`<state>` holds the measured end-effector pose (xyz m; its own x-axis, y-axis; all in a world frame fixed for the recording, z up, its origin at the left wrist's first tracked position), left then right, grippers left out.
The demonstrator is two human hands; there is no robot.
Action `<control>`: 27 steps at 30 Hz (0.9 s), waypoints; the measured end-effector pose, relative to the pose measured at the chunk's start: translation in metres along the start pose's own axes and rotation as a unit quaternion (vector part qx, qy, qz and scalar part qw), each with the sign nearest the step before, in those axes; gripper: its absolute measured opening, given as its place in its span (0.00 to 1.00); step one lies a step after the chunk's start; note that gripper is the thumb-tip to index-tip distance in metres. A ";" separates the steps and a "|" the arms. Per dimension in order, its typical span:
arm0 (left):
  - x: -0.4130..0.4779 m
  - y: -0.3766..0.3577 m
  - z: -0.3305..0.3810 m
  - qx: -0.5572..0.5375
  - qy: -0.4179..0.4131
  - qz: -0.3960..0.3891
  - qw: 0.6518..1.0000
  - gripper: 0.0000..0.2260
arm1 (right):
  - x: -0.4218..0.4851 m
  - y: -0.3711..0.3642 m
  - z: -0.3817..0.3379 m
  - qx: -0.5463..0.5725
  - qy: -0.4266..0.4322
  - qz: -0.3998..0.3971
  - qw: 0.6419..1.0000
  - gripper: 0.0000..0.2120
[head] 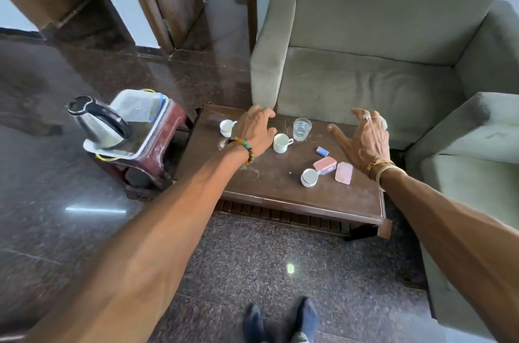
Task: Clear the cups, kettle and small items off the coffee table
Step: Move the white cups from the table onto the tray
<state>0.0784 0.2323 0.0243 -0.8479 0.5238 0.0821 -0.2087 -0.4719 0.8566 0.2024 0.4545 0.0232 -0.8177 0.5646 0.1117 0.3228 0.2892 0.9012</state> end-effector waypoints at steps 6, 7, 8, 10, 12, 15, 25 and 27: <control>-0.012 -0.003 -0.007 -0.002 0.013 0.007 1.000 0.17 | -0.014 -0.008 0.006 -0.003 -0.015 -0.022 1.000 0.35; -0.012 -0.003 -0.007 -0.003 0.014 0.003 1.000 0.17 | -0.016 -0.008 0.006 0.004 -0.018 -0.025 1.000 0.35; -0.010 -0.003 -0.007 -0.004 0.018 0.002 1.000 0.17 | -0.015 -0.009 0.006 0.009 -0.020 -0.025 0.999 0.34; -0.005 -0.005 -0.009 -0.013 0.033 -0.002 0.999 0.18 | -0.014 -0.012 0.008 0.013 -0.025 -0.028 0.999 0.34; -0.002 -0.012 -0.008 -0.016 0.048 -0.010 0.999 0.18 | -0.013 -0.017 0.011 0.010 -0.032 -0.031 0.999 0.34; 0.008 -0.033 -0.008 -0.019 0.055 -0.044 0.997 0.18 | -0.005 -0.029 0.024 0.019 -0.050 -0.046 0.998 0.34; 0.055 -0.105 -0.034 0.008 0.093 -0.126 0.988 0.17 | 0.051 -0.103 0.058 0.029 -0.084 -0.132 0.987 0.33; 0.060 -0.117 -0.039 0.000 0.100 -0.137 0.986 0.16 | 0.055 -0.119 0.062 0.030 -0.091 -0.152 0.984 0.33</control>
<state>0.0329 0.2913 -0.0912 -0.8384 0.4820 -0.2545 -0.4439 -0.3327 0.8321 0.1485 0.4993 -0.1038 -0.7842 0.5718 -0.2410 0.1081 0.5084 0.8543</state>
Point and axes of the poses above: each hand's wrist, its own x-axis towards the middle knuckle, its own y-axis out of the back of the hand, z = x × y, the point moved 2 cm from there along x, towards the middle knuckle, and after that the axes turned 6 degrees about -x, right-handed, at the moved point
